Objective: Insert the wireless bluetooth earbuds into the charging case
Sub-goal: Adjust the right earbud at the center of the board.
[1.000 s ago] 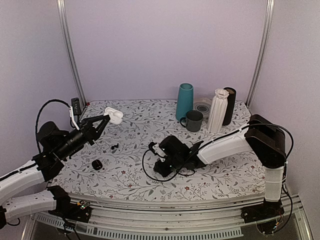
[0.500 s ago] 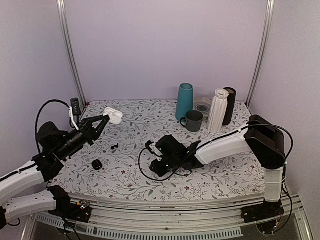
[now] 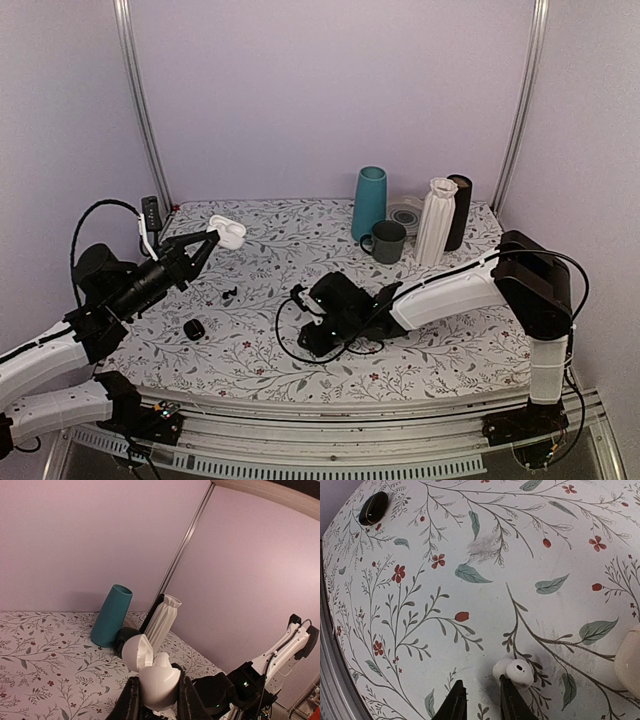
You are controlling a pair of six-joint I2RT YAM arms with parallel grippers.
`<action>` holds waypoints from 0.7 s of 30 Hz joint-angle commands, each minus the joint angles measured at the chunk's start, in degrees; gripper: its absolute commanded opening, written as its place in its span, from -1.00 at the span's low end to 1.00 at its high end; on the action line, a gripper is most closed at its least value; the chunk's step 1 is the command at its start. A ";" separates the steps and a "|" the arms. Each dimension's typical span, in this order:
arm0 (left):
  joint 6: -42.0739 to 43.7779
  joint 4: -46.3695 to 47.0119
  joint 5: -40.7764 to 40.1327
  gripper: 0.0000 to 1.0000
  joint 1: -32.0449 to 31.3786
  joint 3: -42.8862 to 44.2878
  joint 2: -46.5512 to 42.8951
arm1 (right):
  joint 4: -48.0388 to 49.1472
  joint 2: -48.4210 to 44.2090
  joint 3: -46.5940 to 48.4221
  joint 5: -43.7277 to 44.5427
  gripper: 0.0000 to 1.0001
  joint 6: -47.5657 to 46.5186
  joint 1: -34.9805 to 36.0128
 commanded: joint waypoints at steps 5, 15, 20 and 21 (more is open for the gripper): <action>-0.52 1.76 0.67 -1.00 0.93 -0.30 0.18 | -4.10 -4.15 3.52 1.67 -0.41 1.67 -0.52; -0.15 1.32 0.74 -1.00 1.00 -0.24 -0.39 | -0.97 -4.43 1.40 -1.33 -0.38 -4.31 -2.53; -0.13 0.75 0.49 -1.00 1.00 -0.32 -1.07 | 1.63 -4.97 -0.99 0.07 -0.38 -9.28 -3.32; -0.15 0.67 0.39 -1.00 1.00 -0.39 -1.28 | 1.48 -4.77 -1.00 0.71 -0.38 -9.57 -3.64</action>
